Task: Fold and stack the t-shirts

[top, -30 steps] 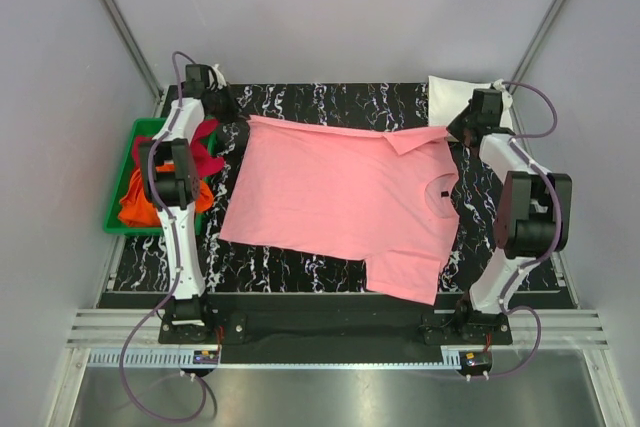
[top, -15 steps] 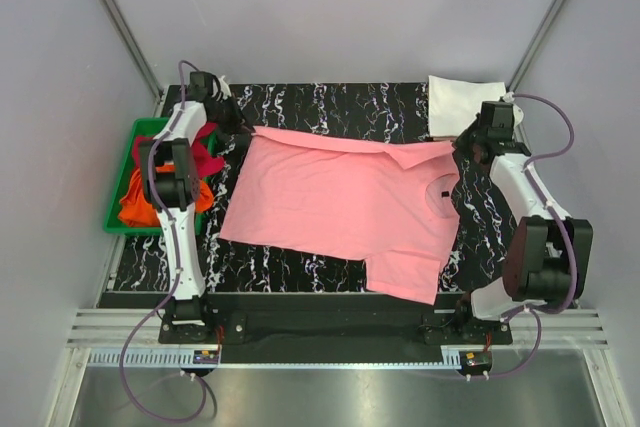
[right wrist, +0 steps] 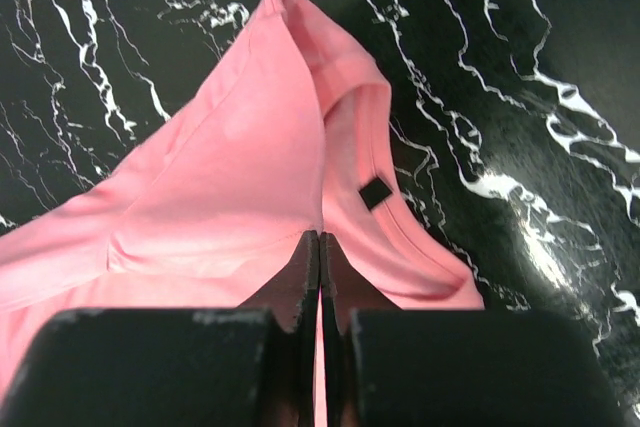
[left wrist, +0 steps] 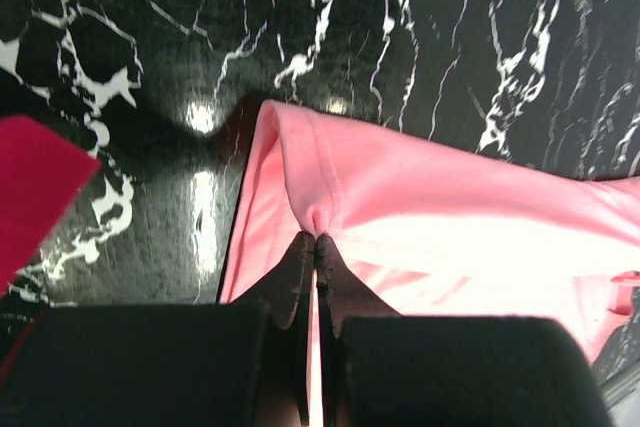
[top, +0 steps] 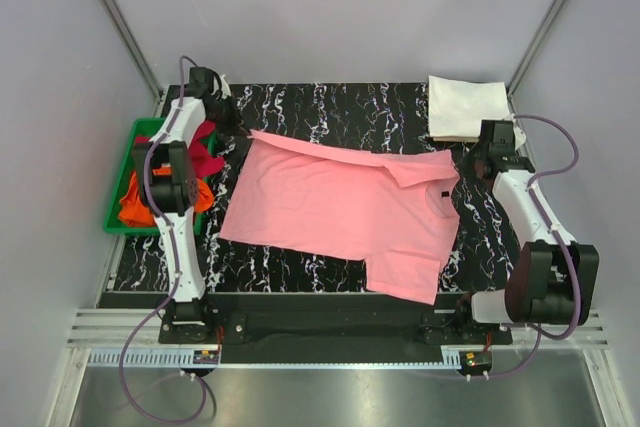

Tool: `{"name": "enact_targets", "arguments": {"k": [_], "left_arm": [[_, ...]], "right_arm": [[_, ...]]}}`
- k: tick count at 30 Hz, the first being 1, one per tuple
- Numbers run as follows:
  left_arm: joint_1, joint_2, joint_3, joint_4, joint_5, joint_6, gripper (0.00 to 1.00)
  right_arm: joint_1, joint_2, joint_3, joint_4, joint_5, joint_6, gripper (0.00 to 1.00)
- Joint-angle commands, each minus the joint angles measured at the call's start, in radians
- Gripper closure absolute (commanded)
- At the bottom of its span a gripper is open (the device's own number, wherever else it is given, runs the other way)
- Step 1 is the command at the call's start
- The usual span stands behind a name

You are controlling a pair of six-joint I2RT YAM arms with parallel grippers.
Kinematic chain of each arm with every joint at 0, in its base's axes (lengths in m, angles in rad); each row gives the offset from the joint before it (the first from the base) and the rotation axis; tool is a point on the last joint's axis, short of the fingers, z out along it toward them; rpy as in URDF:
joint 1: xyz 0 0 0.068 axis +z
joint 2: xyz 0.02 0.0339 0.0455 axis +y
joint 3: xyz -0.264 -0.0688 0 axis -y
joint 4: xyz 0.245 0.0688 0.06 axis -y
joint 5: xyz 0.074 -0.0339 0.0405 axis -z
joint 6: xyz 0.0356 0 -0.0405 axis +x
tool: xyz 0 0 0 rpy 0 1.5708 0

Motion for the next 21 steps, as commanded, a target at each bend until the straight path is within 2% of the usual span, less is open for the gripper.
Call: {"name": "enact_targets", "arguments": {"k": [1,7,12,21], "left_arm": [[-0.013,-0.071,-0.025,-0.062,-0.079,0.042,1.0],[-0.023,-0.123,-0.091,-0.08,-0.16,0.074,1.0],[-0.021,-0.131,-0.103,-0.12,-0.188,0.085,1.0],[-0.032,-0.155,-0.173,-0.151,-0.228,0.088,1.0]], "right_arm": [[-0.003,-0.083,-0.045,-0.053,0.013,0.027,1.0],[-0.003,-0.146,-0.156,-0.066,0.012,0.073,1.0],[-0.004,-0.155,-0.174,-0.066,0.04,0.049,1.0],[-0.004,-0.187,-0.211,-0.069,-0.025,0.065,1.0]]}}
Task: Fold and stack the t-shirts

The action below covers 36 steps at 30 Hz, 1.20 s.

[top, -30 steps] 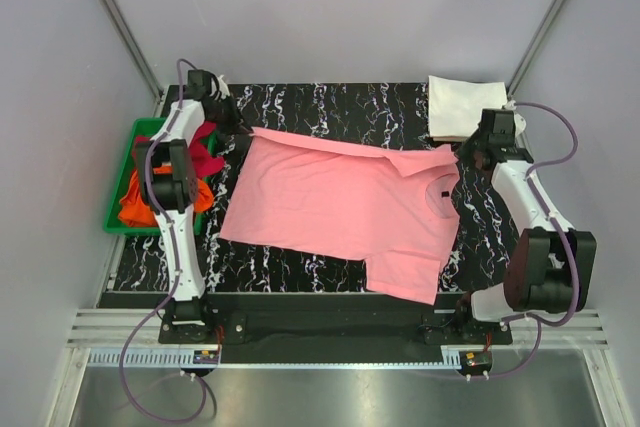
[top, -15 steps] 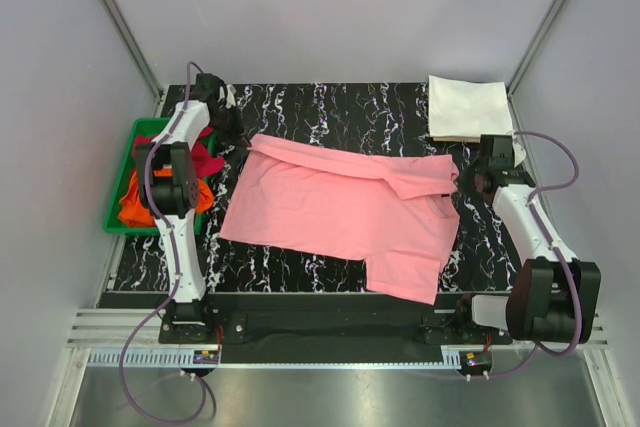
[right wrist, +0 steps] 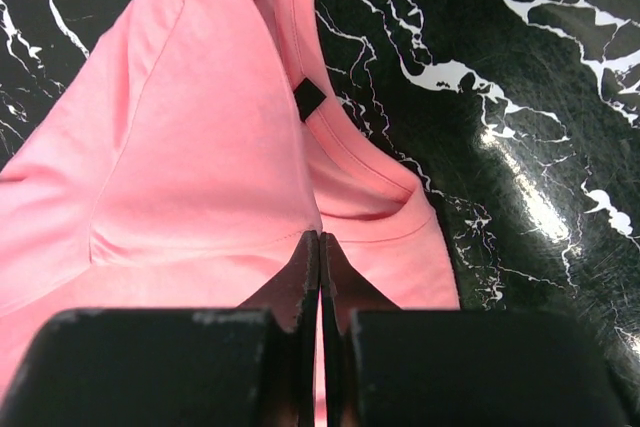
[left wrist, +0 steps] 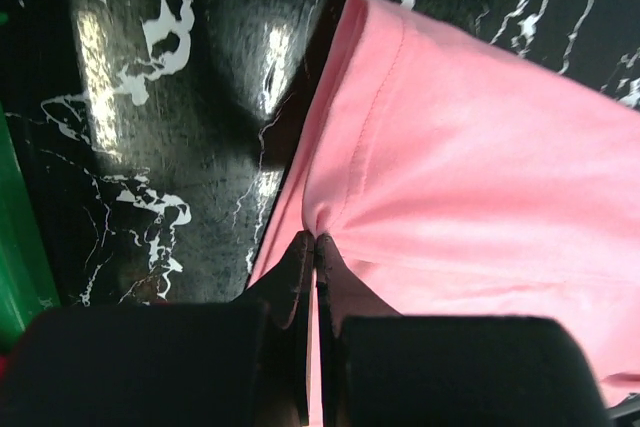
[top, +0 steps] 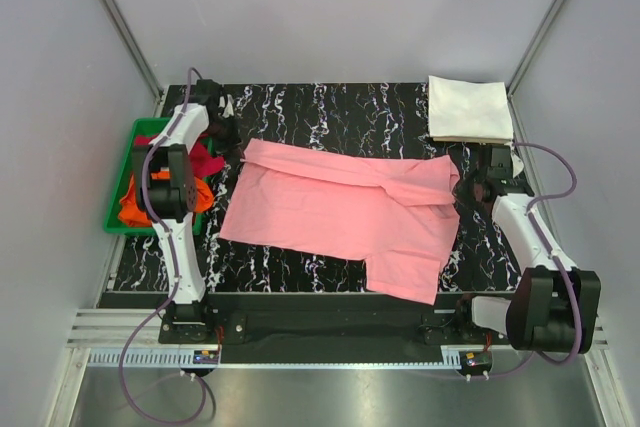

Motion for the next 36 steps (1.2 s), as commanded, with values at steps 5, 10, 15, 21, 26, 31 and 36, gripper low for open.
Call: {"name": "enact_targets", "arguments": {"k": [5,10,15,21,26,31,36], "left_arm": [[-0.004,-0.055,-0.021,-0.009,-0.088,0.025,1.0],[-0.004,-0.055,-0.019,-0.015,-0.103,0.025,1.0],[-0.004,-0.052,-0.018,-0.017,-0.107,0.023,1.0],[-0.013,-0.042,-0.032,-0.025,-0.103,0.023,1.0],[-0.034,-0.027,-0.032,-0.058,-0.131,0.025,0.98],[-0.036,-0.03,-0.007,-0.101,-0.154,0.028,0.8],[-0.04,-0.065,0.053,-0.121,-0.163,0.052,0.66]], "right_arm": [[-0.004,-0.035,-0.023,-0.015,-0.001,0.015,1.0],[-0.003,-0.072,0.009,-0.061,-0.033,0.024,1.0],[-0.004,-0.108,0.019,-0.093,-0.062,0.033,1.0],[-0.004,-0.08,-0.07,-0.069,-0.05,0.046,1.0],[-0.004,-0.035,-0.09,-0.058,-0.05,0.038,1.0],[-0.004,-0.049,-0.115,-0.061,-0.025,0.029,1.0],[-0.004,-0.042,-0.092,-0.101,0.004,0.038,0.64]]}}
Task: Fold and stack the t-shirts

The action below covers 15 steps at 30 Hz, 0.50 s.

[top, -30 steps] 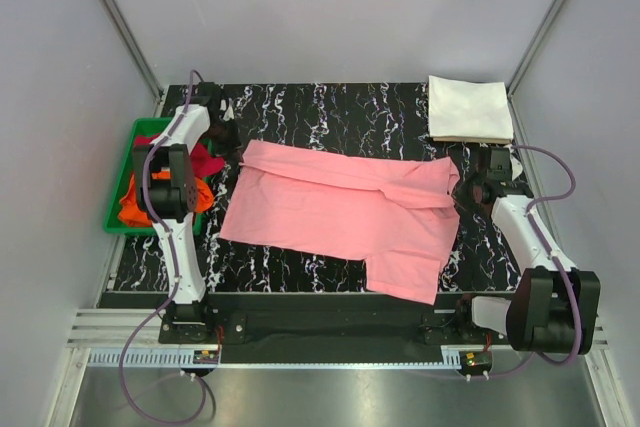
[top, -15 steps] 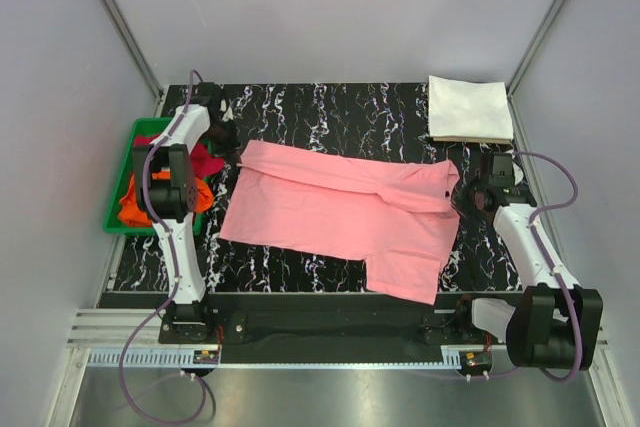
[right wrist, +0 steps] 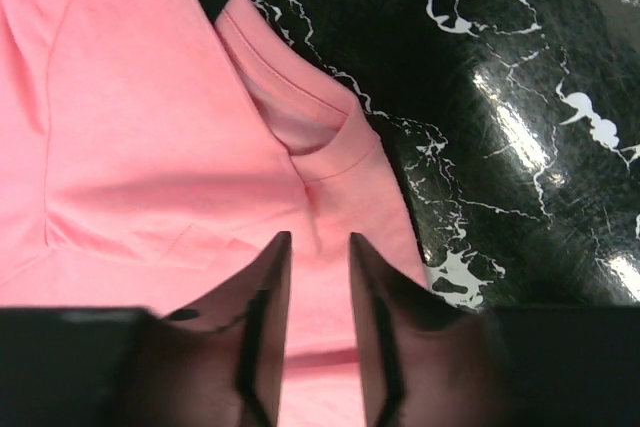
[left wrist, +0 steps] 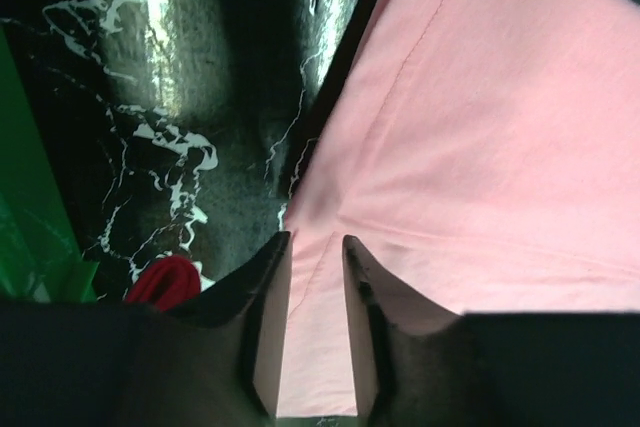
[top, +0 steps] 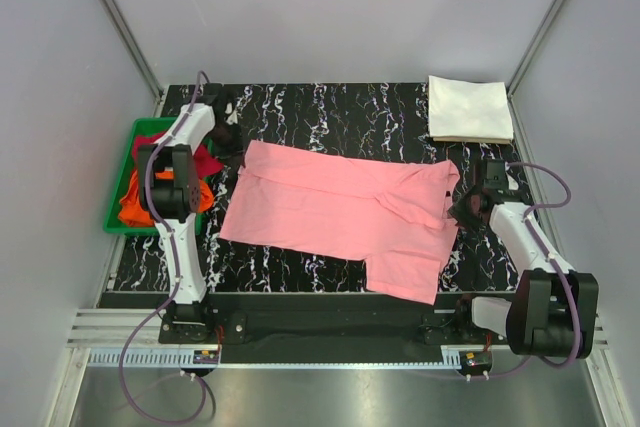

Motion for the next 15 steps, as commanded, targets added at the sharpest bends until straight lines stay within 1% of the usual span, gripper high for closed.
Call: {"name": "enact_targets", "arguments": {"k": [1,4,5,7,9,10,12,13,15], "left_arm": [[-0.001,-0.068,0.084,-0.017,-0.032,0.025,0.65],[-0.001,-0.062,0.144,-0.017,-0.038,0.013,0.62],[-0.002,-0.049,0.159,-0.017,-0.031,0.01,0.62],[-0.002,-0.026,0.198,0.027,0.072,-0.006,0.61],[-0.002,0.004,0.163,0.119,0.249,-0.032,0.61],[-0.007,0.022,0.162,0.171,0.369,-0.074,0.6],[-0.013,0.085,0.202,0.182,0.408,-0.098,0.6],[-0.018,0.1,0.217,0.182,0.393,-0.102,0.6],[-0.025,0.128,0.242,0.185,0.359,-0.107,0.6]], "right_arm": [[-0.004,0.005,0.04,-0.032,0.038,-0.004,0.6],[-0.004,0.052,0.103,-0.031,0.038,0.004,0.53],[-0.004,0.066,0.119,-0.014,0.027,-0.002,0.52],[-0.004,0.109,0.145,0.085,-0.011,-0.034,0.52],[-0.004,0.152,0.177,0.142,-0.045,-0.068,0.52],[-0.004,0.212,0.218,0.188,-0.057,-0.12,0.53],[-0.005,0.284,0.282,0.198,-0.062,-0.163,0.54],[-0.006,0.35,0.341,0.202,-0.057,-0.204,0.54],[-0.012,0.408,0.387,0.211,-0.061,-0.237,0.56]]}}
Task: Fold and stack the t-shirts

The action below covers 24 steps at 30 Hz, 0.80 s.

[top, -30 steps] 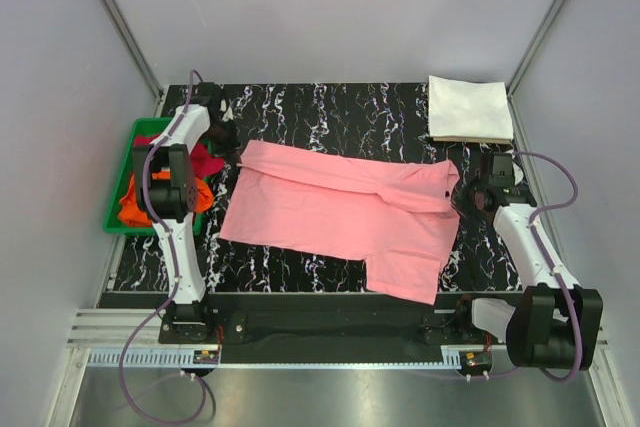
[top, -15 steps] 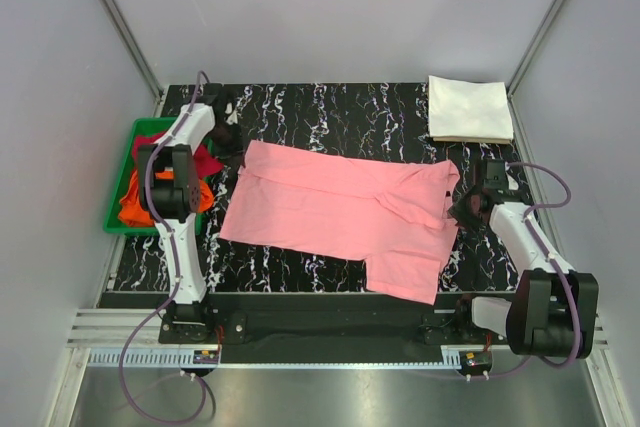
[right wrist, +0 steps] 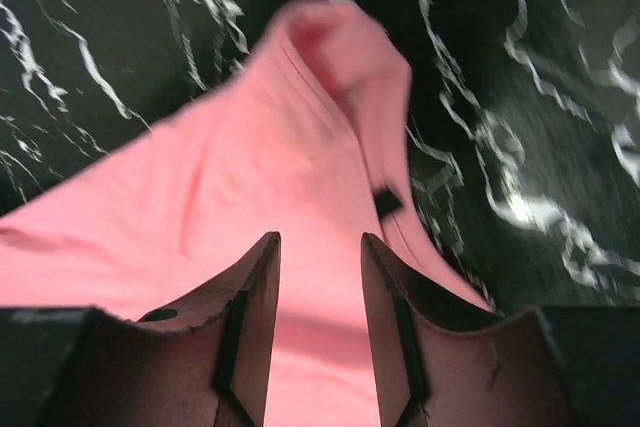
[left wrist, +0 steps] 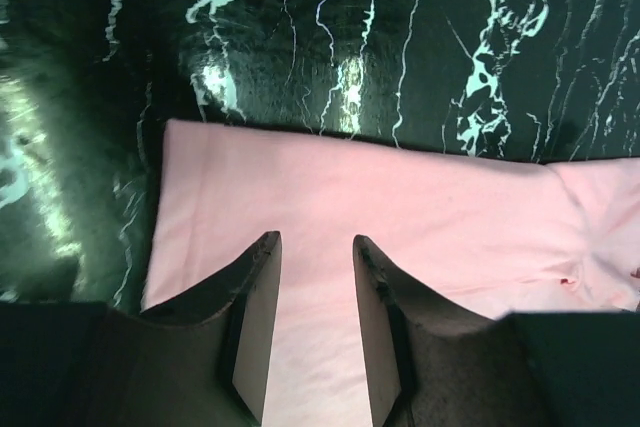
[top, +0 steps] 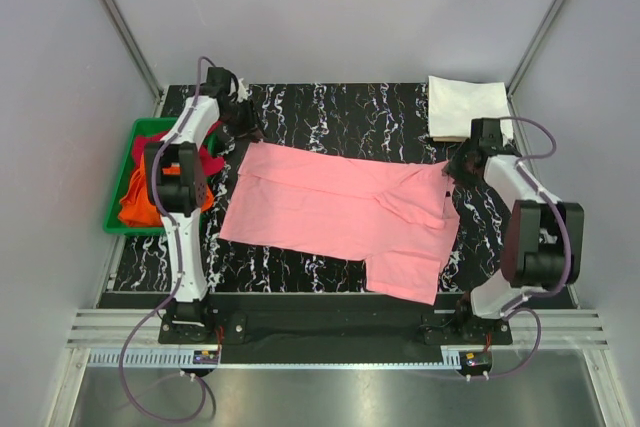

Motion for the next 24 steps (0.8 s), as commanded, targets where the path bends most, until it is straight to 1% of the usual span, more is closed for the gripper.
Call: {"name": "enact_targets", "arguments": {"k": [1,3,7,12,17,19,20,22,23,24], "left_arm": [[-0.015,0.057,0.059,0.058,0.056,-0.046,0.6],[-0.015,0.082,0.081,0.061,0.028,-0.052,0.6],[-0.015,0.119,0.104,0.073,0.005,-0.067,0.6],[-0.013,0.16,0.104,0.084,-0.027,-0.092,0.6],[-0.015,0.165,0.072,0.087,-0.07,-0.104,0.6],[-0.015,0.154,0.061,0.09,-0.101,-0.107,0.6],[-0.016,0.149,0.049,0.09,-0.114,-0.109,0.6],[-0.015,0.139,0.04,0.091,-0.151,-0.11,0.6],[-0.015,0.136,0.032,0.091,-0.164,-0.113,0.6],[-0.015,0.136,0.029,0.091,-0.174,-0.119,0.59]], "right_arm": [[-0.013,0.107,0.113,0.109,-0.06,-0.135,0.55],[-0.014,0.138,0.133,0.123,-0.094,-0.151,0.56],[-0.025,0.189,0.149,0.141,-0.061,-0.151,0.56],[-0.034,0.238,0.152,0.147,-0.061,-0.185,0.57],[-0.05,0.298,0.175,0.175,-0.078,-0.216,0.62],[-0.056,0.328,0.19,0.175,-0.074,-0.217,0.67],[-0.057,0.336,0.196,0.176,-0.076,-0.214,0.74],[-0.066,0.35,0.205,0.172,-0.085,-0.208,0.8],[-0.068,0.35,0.205,0.173,-0.078,-0.205,0.86],[-0.073,0.356,0.204,0.16,-0.065,-0.193,0.9]]}}
